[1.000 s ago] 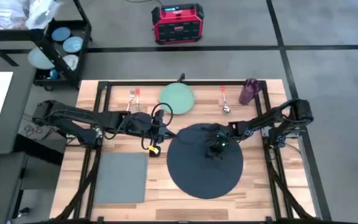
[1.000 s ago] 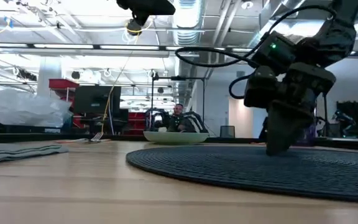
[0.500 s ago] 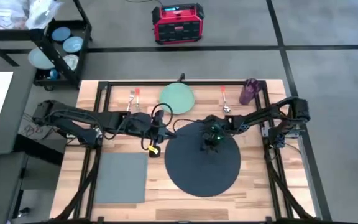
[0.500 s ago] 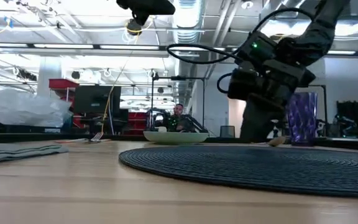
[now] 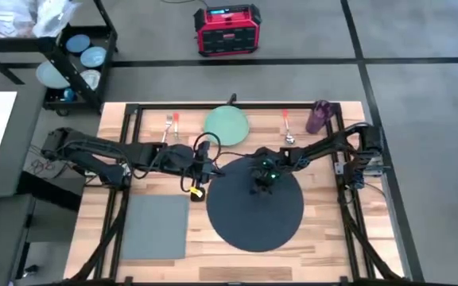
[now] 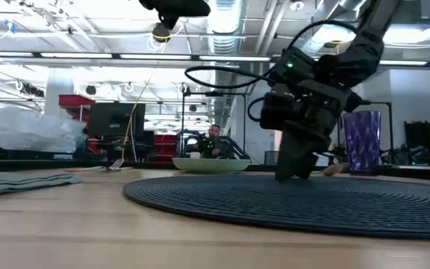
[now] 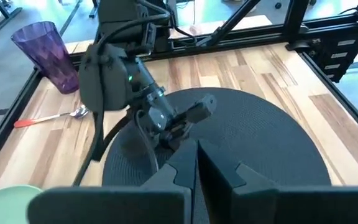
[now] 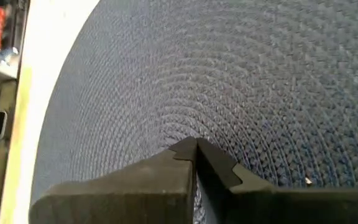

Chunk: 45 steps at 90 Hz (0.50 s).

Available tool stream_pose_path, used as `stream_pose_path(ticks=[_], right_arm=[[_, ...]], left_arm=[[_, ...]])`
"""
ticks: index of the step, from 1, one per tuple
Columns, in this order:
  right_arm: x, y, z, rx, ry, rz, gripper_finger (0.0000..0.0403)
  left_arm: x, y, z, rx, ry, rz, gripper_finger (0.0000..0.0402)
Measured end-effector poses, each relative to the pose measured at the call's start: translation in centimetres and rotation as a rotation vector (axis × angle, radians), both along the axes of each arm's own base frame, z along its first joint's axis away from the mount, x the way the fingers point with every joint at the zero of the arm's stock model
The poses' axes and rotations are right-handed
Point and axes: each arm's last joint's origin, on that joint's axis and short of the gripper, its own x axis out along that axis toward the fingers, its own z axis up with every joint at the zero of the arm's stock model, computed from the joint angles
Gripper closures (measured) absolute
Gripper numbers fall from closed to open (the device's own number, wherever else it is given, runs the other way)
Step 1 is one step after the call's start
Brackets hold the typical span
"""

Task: Set table place
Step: Move the blue placemat to the center

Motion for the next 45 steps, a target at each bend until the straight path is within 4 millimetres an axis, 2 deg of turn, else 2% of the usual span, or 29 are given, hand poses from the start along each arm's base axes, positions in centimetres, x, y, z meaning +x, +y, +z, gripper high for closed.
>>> stream_pose_path(ticks=[30, 45], right_arm=[[0.3, -2.0, 0.4, -0.023, -0.022, -0.044, 0.0403], [0.4, -2.5, 0.5, -0.026, -0.043, -0.055, 0.0403]], left_arm=[[-0.1, 0.0, -0.1, 0.0, 0.01, -0.001, 0.0401], [-0.1, 0.0, -0.1, -0.001, 0.013, 0.0, 0.0401]])
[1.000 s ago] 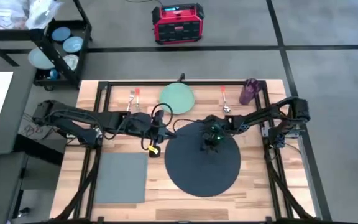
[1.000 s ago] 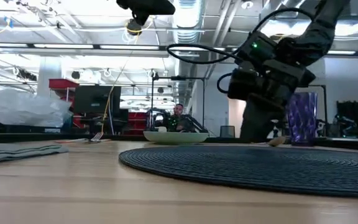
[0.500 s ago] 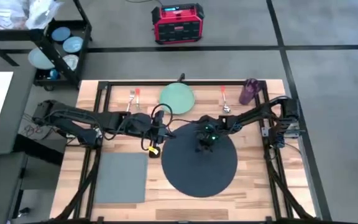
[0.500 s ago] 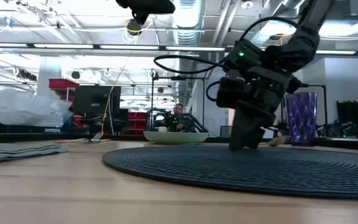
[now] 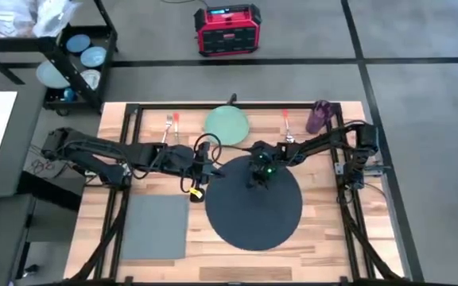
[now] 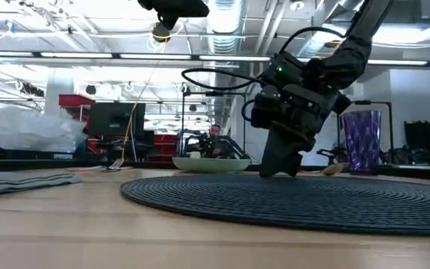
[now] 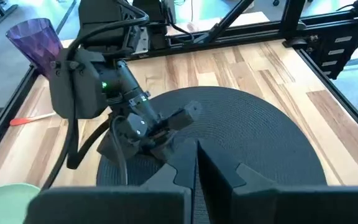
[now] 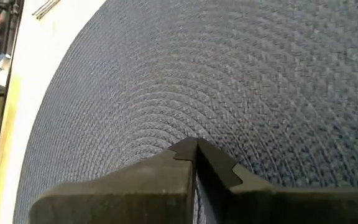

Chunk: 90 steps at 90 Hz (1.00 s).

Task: Set table place
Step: Move the blue placemat to the center, then put the green plate on the blue placemat

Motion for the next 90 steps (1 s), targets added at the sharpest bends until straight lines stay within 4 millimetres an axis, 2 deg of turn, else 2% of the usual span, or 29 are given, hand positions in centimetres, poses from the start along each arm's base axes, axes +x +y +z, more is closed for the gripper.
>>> stream_pose_path(ticks=[37, 81, 90], right_arm=[[-0.4, 0.2, -0.3, -0.025, 0.053, 0.006, 0.0403], [1.1, -0.3, 1.1, -0.052, -0.031, 0.004, 0.0403], [0.9, -0.1, 1.6, -0.055, -0.042, 0.023, 0.0403]], left_arm=[[0.1, -0.1, 0.2, 0.033, -0.021, -0.004, 0.0401], [0.1, -0.4, 0.4, 0.015, -0.045, -0.005, 0.0401], [0.1, -0.6, 0.5, 0.065, -0.055, -0.024, 0.0401]])
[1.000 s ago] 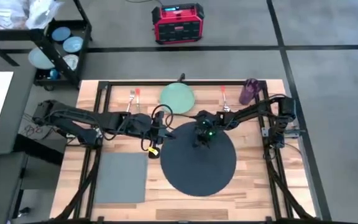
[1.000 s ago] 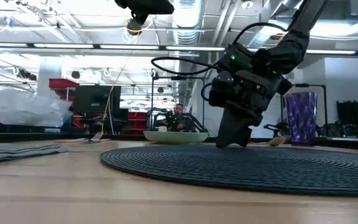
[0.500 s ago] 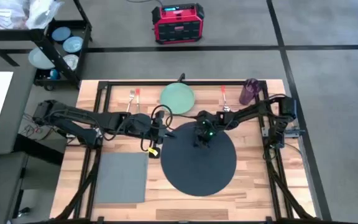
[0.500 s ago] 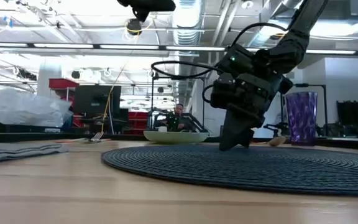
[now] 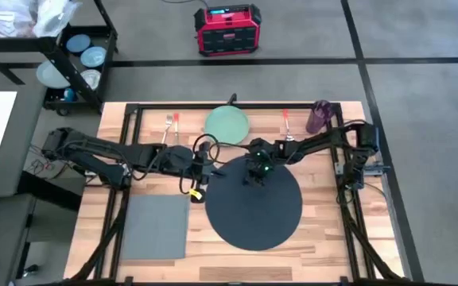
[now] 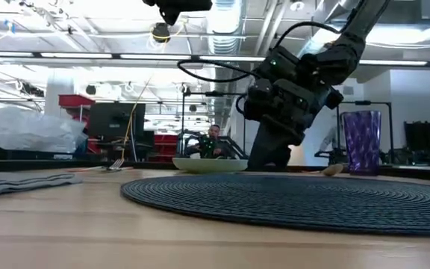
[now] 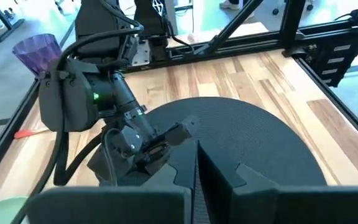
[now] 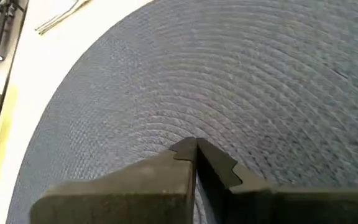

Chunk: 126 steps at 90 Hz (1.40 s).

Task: Set table place
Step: Put the green plate on the blue placemat

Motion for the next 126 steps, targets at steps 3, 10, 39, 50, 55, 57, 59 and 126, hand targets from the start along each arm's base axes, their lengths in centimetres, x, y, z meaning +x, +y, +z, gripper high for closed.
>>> stream_pose_path(ticks=[3, 10, 39, 50, 55, 57, 59, 126], right_arm=[[-0.2, 0.2, 0.8, -0.011, -0.019, 0.018, 0.0403], [-0.6, 0.6, 3.9, -0.072, -0.134, 0.069, 0.0403], [-8.1, 0.4, 14.9, -0.333, -0.342, 0.017, 0.0403], [-9.9, 0.4, 16.4, -0.362, -0.371, -0.001, 0.0403], [-10.4, 0.4, 16.4, -0.371, -0.355, 0.003, 0.0403], [-10.5, 0.4, 16.3, -0.371, -0.341, 0.007, 0.0403], [-10.6, 0.4, 16.2, -0.371, -0.328, 0.009, 0.0402], [-10.5, -0.2, 12.9, -0.386, -0.073, 0.084, 0.0303]], left_arm=[[0.0, -0.1, 0.1, 0.025, -0.011, -0.008, 0.0401], [0.2, -0.2, 0.4, 0.092, -0.052, -0.035, 0.0401], [-0.7, 7.0, -3.5, 0.167, 0.151, 0.274, 0.0401], [-2.3, 10.7, -5.4, 0.146, 0.369, 0.416, 0.0401], [-3.1, 11.9, -5.6, 0.137, 0.46, 0.457, 0.0401], [-3.4, 12.2, -5.6, 0.137, 0.498, 0.459, 0.0401], [-3.5, 12.5, -5.5, 0.14, 0.53, 0.456, 0.0401], [7.2, 16.8, -10.3, 0.358, 1.098, 0.086, 0.0296]])
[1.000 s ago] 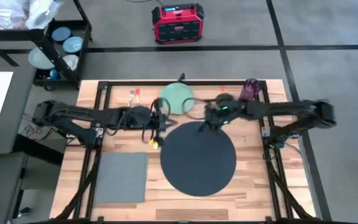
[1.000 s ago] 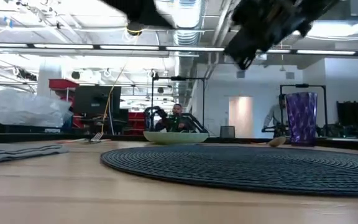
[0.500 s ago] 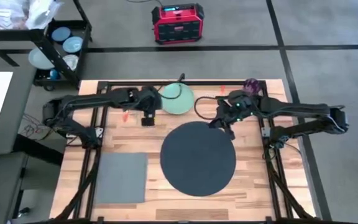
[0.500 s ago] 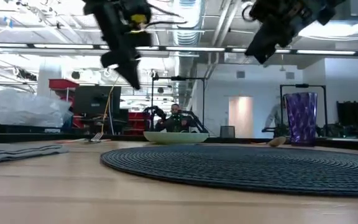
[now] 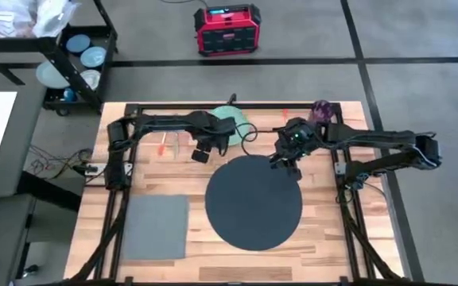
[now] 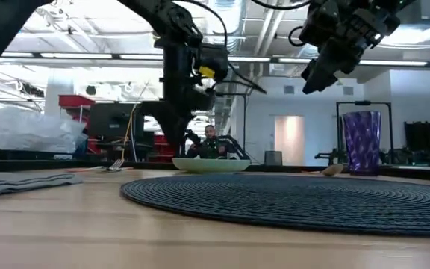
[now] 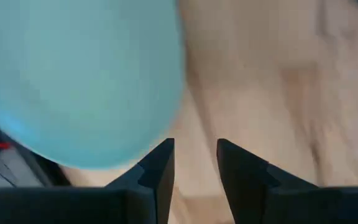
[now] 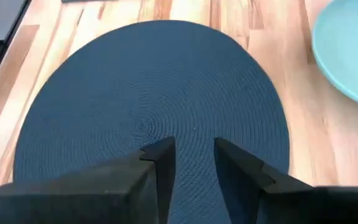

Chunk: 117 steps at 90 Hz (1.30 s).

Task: Set table place
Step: Put the green plate on the blue placemat

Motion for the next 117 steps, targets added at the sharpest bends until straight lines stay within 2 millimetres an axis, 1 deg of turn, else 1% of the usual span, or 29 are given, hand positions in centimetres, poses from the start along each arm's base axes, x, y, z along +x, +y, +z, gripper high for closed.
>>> stream_pose_path(ticks=[17, 27, 43, 49, 63, 69, 82, 96, 104, 108, 113, 117], right_arm=[[-0.2, 0.1, 0.2, 0.0, -0.003, 0.0, 0.0303], [-0.3, 0.1, 0.2, 0.0, -0.002, 0.0, 0.0303], [-0.2, 0.1, 0.2, 0.002, -0.003, -0.002, 0.0303], [-0.3, 0.1, 0.2, 0.002, -0.002, -0.002, 0.0303], [-0.3, 0.1, 0.2, 0.002, -0.002, -0.002, 0.0303], [-0.3, 0.1, 0.2, 0.002, 0.0, -0.002, 0.0303], [-0.3, 0.1, 0.1, 0.005, 0.009, -0.002, 0.0303], [-0.3, 0.2, 0.1, 0.006, 0.009, 0.002, 0.0303], [-0.3, 0.2, 0.1, 0.008, 0.009, 0.003, 0.0304], [-0.3, 0.2, 0.1, 0.008, 0.008, 0.003, 0.0305], [-0.3, 0.2, 0.1, 0.012, 0.01, 0.0, 0.0305], [-0.3, 0.2, 0.1, 0.016, 0.008, 0.001, 0.0306]], left_arm=[[0.9, 0.6, 0.4, 0.002, -0.113, -0.058, 0.0296], [0.8, 1.2, 0.4, -0.058, -0.144, -0.048, 0.0296], [0.6, 1.7, 0.2, -0.078, -0.166, -0.033, 0.0296], [0.8, 2.0, -0.3, -0.109, -0.175, -0.033, 0.0296], [1.2, 2.3, -2.6, -0.131, -0.122, -0.023, 0.0296], [1.3, 2.4, -3.1, -0.133, -0.109, -0.024, 0.0296], [1.5, 2.5, -3.3, -0.126, -0.113, -0.027, 0.0296], [1.4, 3.2, -3.2, -0.11, -0.136, -0.015, 0.0297], [1.4, 3.7, -3.5, -0.116, -0.138, -0.004, 0.0315], [1.3, 4.0, -3.8, -0.119, -0.127, 0.003, 0.0337], [1.0, 4.3, -4.1, -0.127, -0.109, 0.015, 0.0374], [0.9, 4.6, -3.9, -0.125, -0.123, 0.024, 0.0388]])
